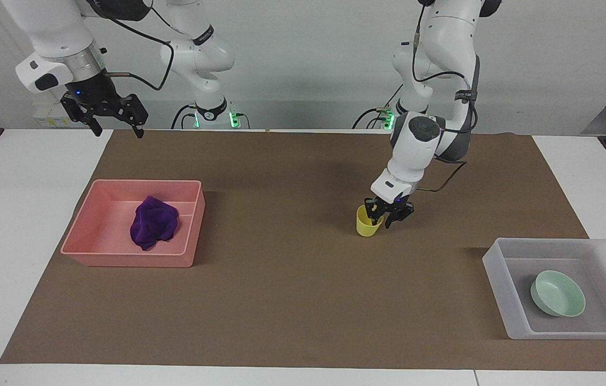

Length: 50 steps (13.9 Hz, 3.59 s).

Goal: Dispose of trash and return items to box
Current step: 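Lift the yellow cup with the left gripper and carry it into the clear box, then lower the yellow cup beside the bowl and open the left gripper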

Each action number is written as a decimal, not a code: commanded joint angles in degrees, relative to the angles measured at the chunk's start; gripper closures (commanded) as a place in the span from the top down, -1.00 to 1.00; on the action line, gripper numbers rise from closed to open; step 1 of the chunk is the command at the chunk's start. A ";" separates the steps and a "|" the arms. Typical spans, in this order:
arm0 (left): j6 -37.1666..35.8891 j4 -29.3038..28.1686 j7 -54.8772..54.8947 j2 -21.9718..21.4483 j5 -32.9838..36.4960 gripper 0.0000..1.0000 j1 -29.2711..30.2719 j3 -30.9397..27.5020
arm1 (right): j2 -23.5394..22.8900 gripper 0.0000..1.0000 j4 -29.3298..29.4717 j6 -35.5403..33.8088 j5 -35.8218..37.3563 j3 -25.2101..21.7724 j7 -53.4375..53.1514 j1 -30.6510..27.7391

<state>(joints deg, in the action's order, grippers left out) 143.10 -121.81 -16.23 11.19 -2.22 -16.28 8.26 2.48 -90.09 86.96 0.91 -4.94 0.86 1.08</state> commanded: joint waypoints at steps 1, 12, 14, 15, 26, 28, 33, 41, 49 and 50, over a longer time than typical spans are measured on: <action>0.25 -0.55 -0.56 -2.05 -0.15 -1.00 -0.51 -0.79 | 1.48 1.00 -2.02 0.84 0.32 0.54 1.07 0.07; -11.34 20.61 10.32 0.66 0.20 -1.00 17.31 -2.37 | 2.53 1.00 -4.13 0.75 -0.38 0.46 1.16 -0.38; -14.24 24.84 15.68 2.07 0.20 -1.00 21.27 -2.37 | 2.53 1.00 -3.96 0.75 -0.47 0.46 1.25 -0.55; -15.30 26.34 17.53 2.60 0.29 -1.00 23.29 -2.28 | 2.62 1.00 -3.96 0.75 -0.56 0.46 1.16 -0.64; -20.85 45.86 32.05 20.96 -0.33 -1.00 37.02 -1.49 | 2.53 1.00 -3.96 0.75 -0.56 0.46 1.16 -0.73; -19.45 45.69 32.58 22.38 -0.76 -1.00 37.73 -1.32 | 2.53 1.00 -3.96 0.75 -0.56 0.46 1.16 -0.73; -16.19 45.25 32.58 25.02 -2.70 -1.00 37.90 -1.14 | 2.53 1.00 -3.96 0.75 -0.56 0.46 1.16 -0.73; -7.67 37.97 32.49 24.05 -2.70 -1.00 37.29 -1.32 | 2.53 1.00 -3.96 0.75 -0.56 0.46 1.25 -0.73; -13.81 41.47 32.67 23.18 -1.74 1.00 37.12 -1.23 | 2.53 1.00 -3.96 0.75 -0.56 0.46 1.16 -0.73; -13.38 40.86 32.84 21.52 -1.47 1.00 36.85 -1.14 | 2.53 1.00 -3.96 0.75 -0.56 0.46 1.16 -0.73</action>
<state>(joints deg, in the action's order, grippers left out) 131.65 -80.62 15.70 35.68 -3.95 20.76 6.93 3.49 -92.27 86.96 0.86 -4.81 0.86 1.12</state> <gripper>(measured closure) 0.388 0.000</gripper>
